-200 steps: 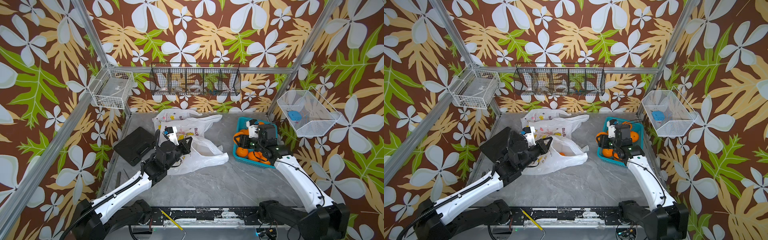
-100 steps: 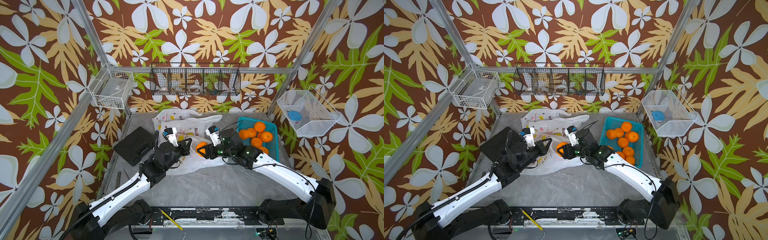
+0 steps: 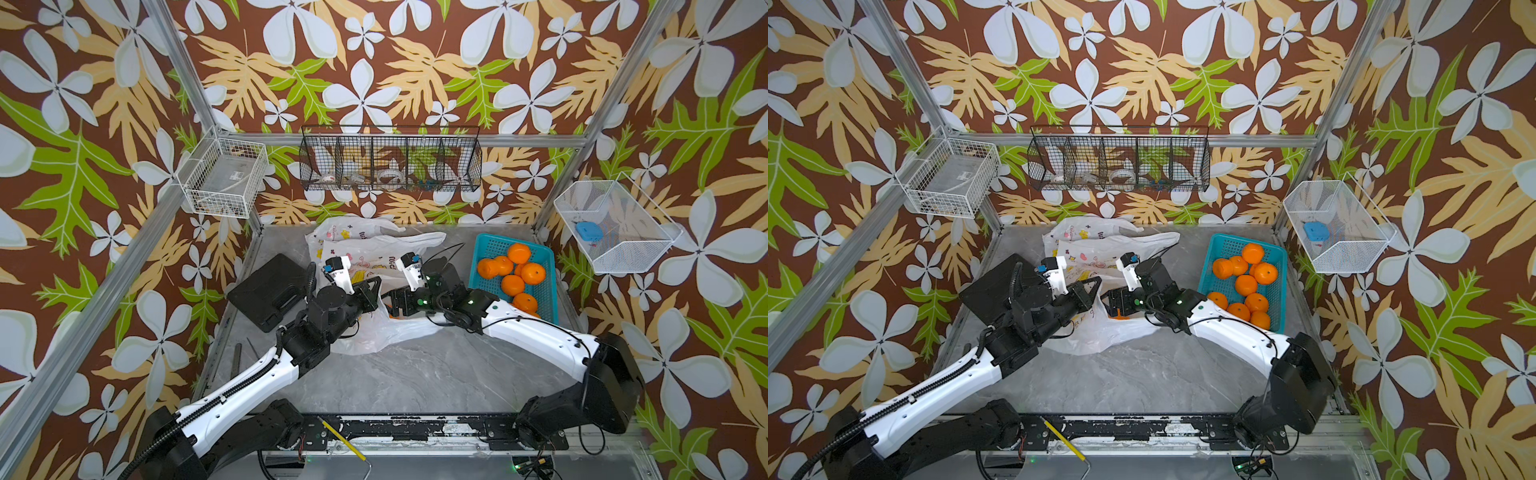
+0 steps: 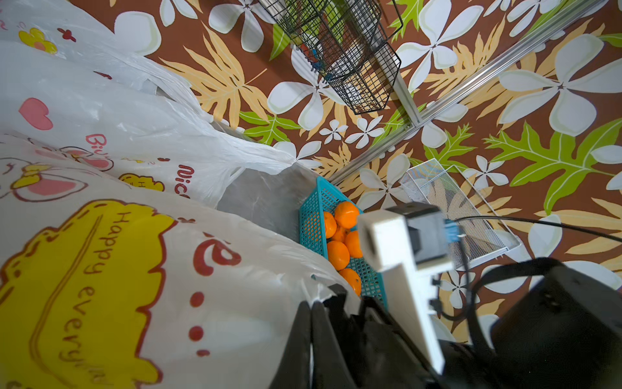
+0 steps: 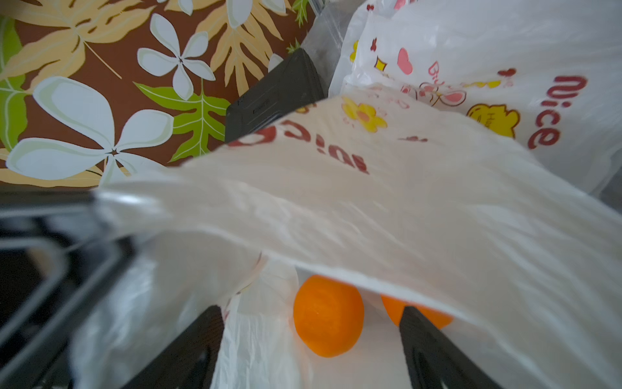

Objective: Place the oranges into plastic bags & tie knots
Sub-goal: Place the orange in the plastic bag, then pick up the orange from the basket.

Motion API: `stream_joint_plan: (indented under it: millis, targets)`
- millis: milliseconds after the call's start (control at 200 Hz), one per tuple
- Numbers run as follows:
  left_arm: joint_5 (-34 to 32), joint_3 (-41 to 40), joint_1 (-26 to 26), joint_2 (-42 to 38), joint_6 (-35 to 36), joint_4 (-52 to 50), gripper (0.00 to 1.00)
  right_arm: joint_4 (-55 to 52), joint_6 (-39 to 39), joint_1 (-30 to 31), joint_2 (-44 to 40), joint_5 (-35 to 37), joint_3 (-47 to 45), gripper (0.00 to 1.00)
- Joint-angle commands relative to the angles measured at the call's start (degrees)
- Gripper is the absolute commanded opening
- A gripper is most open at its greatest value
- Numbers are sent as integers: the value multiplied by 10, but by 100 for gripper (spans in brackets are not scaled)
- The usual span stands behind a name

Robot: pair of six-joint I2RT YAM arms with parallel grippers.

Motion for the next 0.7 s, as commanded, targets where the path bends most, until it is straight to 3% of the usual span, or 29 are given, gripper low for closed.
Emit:
stream_joint_plan:
  millis: [0, 130, 300, 470, 691]
  targets:
    - [-14, -1, 1, 5, -2, 11, 0, -59, -23, -25, -55, 49, -19, 84]
    - [-21, -2, 0, 13, -2, 10, 0, -129, -52, -73, -137, 103, -33, 84]
    - [-22, -2, 1, 19, 6, 6, 0, -207, -114, -191, -174, 173, -32, 88]
    - [-21, -8, 1, 11, 6, 6, 0, -221, -165, -328, -126, 198, -37, 90]
    - [-15, -9, 1, 6, 7, 5, 0, -191, -204, -419, 11, 237, -3, 90]
